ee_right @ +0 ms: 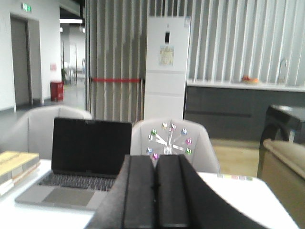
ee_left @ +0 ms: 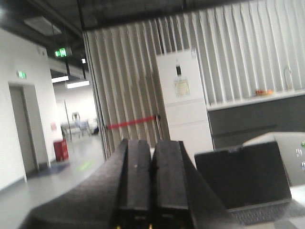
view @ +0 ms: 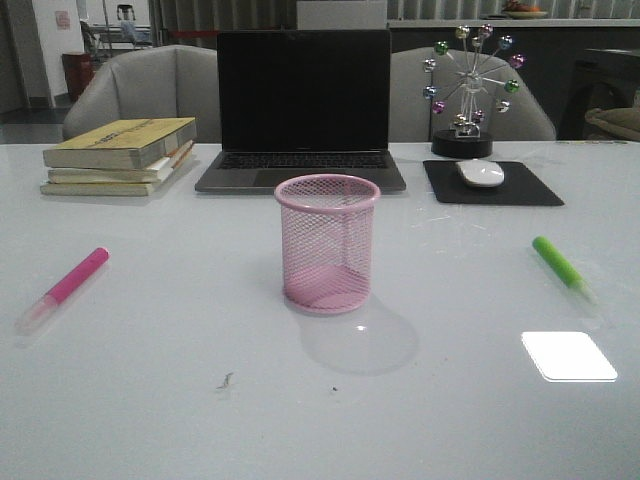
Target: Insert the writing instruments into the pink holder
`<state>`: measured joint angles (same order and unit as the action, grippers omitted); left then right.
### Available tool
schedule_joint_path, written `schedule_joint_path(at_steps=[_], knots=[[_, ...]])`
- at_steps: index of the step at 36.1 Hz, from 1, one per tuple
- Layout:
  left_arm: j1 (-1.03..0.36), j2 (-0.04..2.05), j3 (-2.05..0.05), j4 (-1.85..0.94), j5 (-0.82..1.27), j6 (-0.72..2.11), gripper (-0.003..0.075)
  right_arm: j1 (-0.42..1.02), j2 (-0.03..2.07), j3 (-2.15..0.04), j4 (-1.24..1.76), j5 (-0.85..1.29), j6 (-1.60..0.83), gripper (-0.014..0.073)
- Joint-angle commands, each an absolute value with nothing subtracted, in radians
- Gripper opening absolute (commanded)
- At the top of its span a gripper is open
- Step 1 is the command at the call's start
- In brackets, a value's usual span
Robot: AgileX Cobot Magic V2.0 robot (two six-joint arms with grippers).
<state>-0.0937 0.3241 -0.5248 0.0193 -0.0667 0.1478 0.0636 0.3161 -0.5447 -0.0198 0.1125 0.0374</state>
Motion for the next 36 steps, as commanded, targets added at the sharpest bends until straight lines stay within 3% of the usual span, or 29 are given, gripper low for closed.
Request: schedule_joint_path(at_steps=[1,15,17,23,25,36], knots=[[-0.102,0.462,-0.627,0.022,-0.083,0.143,0.0092,0.063,0.429,-0.61,-0.032,0.052,0.035,0.0056],[-0.102,0.807,-0.664,0.018,-0.068,0.143,0.0118,0.063,0.708,-0.616,-0.032,0.052,0.035,0.0073],[-0.102,0.833,-0.664,0.007,-0.068,0.143,0.0167,0.063,0.729,-0.616,-0.032,0.054,0.035,0.0108],[-0.102,0.884,-0.664,-0.064,-0.068,0.143,0.0465,0.063,0.794,-0.616,-0.033,0.054,0.035,0.0356],[-0.102,0.89,-0.664,-0.075,-0.07,0.143,0.0516,0.063,0.816,-0.616,-0.033,0.054,0.035,0.041],[-0.102,0.952,-0.664,-0.077,-0.092,0.143,0.0459,0.064,1.001,-0.65,-0.03,0.086,0.035,0.043]])
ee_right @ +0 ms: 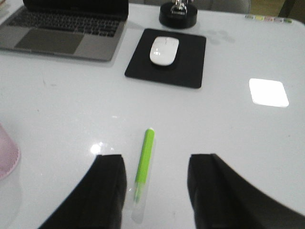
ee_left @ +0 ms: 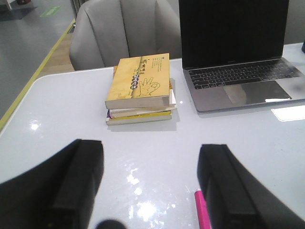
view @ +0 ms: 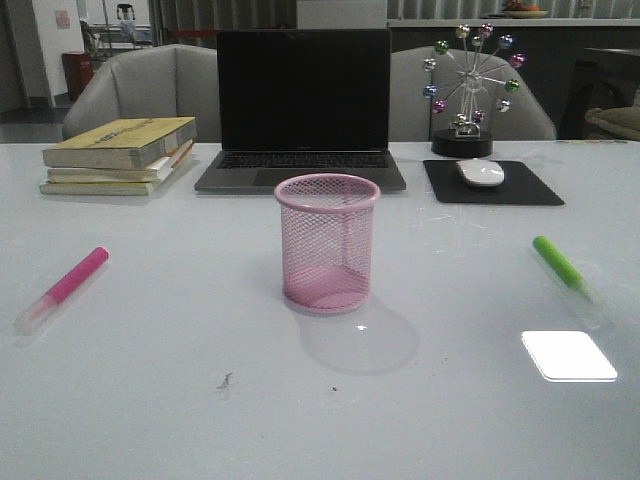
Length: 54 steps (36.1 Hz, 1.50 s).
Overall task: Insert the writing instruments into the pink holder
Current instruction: 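Lower the right gripper onto the green highlighter and close it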
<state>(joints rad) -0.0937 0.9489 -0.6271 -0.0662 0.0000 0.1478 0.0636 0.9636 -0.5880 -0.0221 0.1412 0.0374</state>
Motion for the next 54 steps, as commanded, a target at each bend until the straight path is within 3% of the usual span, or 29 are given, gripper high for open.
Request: schedule_joint_path(at_steps=[1,14,26,38,54], knots=[[-0.102,0.952,-0.664,-0.078,-0.09,0.143,0.0457,0.064,1.027,-0.677,-0.03,0.126,0.035,0.043],[-0.102,0.952,-0.664,-0.082,-0.085,0.143,0.0457,0.064,1.356,-1.059,-0.028,0.538,0.035,0.043],[-0.102,0.952,-0.664,-0.082,-0.084,0.143,0.0456,0.064,1.644,-1.339,-0.024,0.751,0.035,0.043],[-0.102,0.952,-0.664,-0.082,-0.061,0.143,0.0456,0.064,1.846,-1.484,0.006,0.819,0.035,0.0425],[-0.102,0.952,-0.664,-0.083,-0.057,0.143,0.0456,0.064,1.99,-1.493,0.008,0.821,0.035,0.0425]])
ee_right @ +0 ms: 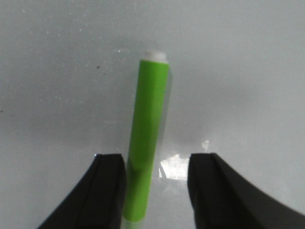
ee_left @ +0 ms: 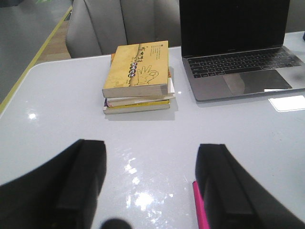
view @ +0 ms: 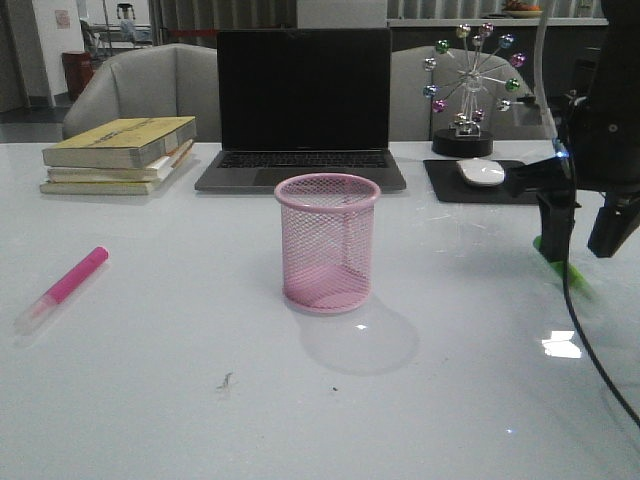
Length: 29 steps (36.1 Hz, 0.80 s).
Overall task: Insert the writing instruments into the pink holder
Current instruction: 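Lower the right gripper onto the green highlighter and close it, then lift the green highlighter upright with the right gripper toward the holder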
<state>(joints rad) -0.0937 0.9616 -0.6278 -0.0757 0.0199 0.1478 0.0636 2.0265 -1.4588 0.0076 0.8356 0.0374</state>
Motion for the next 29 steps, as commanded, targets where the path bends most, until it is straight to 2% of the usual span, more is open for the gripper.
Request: schedule_joint_path(at_steps=[1,5,7,18,29], knots=[[-0.102,0.952,-0.664,-0.083,-0.054,0.143,0.0456,0.064,1.997,-1.493,0.008,0.822,0.035,0.0425],[-0.102,0.952,-0.664,-0.083,-0.042,0.143,0.0456,0.064,2.015,-1.493,0.008,0.825,0.035,0.042],[-0.102,0.952,-0.664,-0.083,-0.032,0.143,0.0456,0.064,2.022,-1.493,0.008,0.826,0.035,0.0391],[-0.102,0.952,-0.664,-0.083,-0.029,0.143,0.0456,0.064,2.022,-1.502,0.008,0.815,0.035,0.0045],[-0.102,0.952,-0.664,-0.083,-0.029,0.143,0.0456,0.102,1.766,-1.518,0.01,0.675,0.035,0.0058]])
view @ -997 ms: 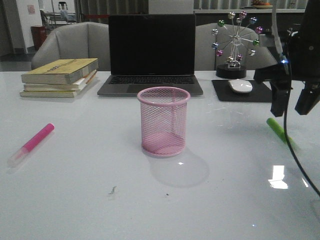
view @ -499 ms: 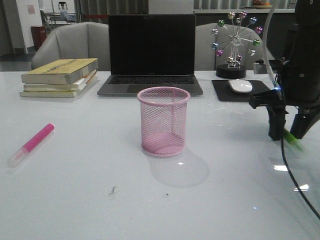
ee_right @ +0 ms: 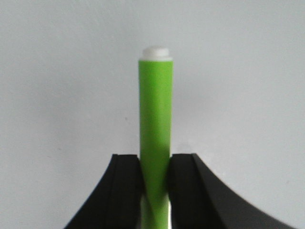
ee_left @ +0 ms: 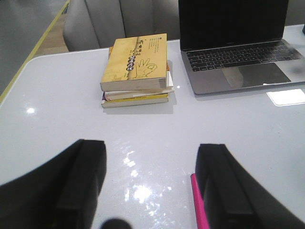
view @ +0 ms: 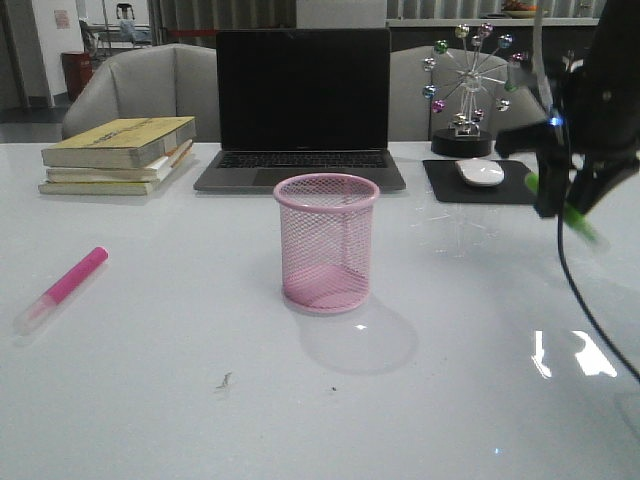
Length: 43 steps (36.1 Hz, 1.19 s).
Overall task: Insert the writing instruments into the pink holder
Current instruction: 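Lift the green highlighter upright with the right gripper toward the holder, then lower the green highlighter into the pink holder and open the right gripper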
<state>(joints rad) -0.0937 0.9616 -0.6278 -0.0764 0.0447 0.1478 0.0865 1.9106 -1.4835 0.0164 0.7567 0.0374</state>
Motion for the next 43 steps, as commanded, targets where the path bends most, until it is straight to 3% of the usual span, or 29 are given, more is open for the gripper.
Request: schedule_joint_path(at_steps=[1,14,24,34,43], knots=[[-0.102,0.952,-0.664,-0.083,-0.029,0.143,0.0456,0.113,1.74,-1.515,0.01,0.655,0.035,0.0058],[-0.102,0.952,-0.664,-0.083,0.0,0.143,0.0456,0.346,1.435,-1.204,0.014,0.075,0.035,0.0058],[-0.102,0.952,-0.664,-0.083,0.056,0.143,0.0456,0.524,1.499,-1.018,0.037,-0.385,0.035,0.0058],[-0.102,0.952,-0.664,-0.083,0.058,0.143,0.0456,0.573,1.7,-1.005,0.037,-0.48,0.035,0.0058],[-0.102,0.952,-0.664,-0.083,0.062,0.143,0.0456,0.573,1.746,-1.005,0.037,-0.516,0.035,0.0058]])
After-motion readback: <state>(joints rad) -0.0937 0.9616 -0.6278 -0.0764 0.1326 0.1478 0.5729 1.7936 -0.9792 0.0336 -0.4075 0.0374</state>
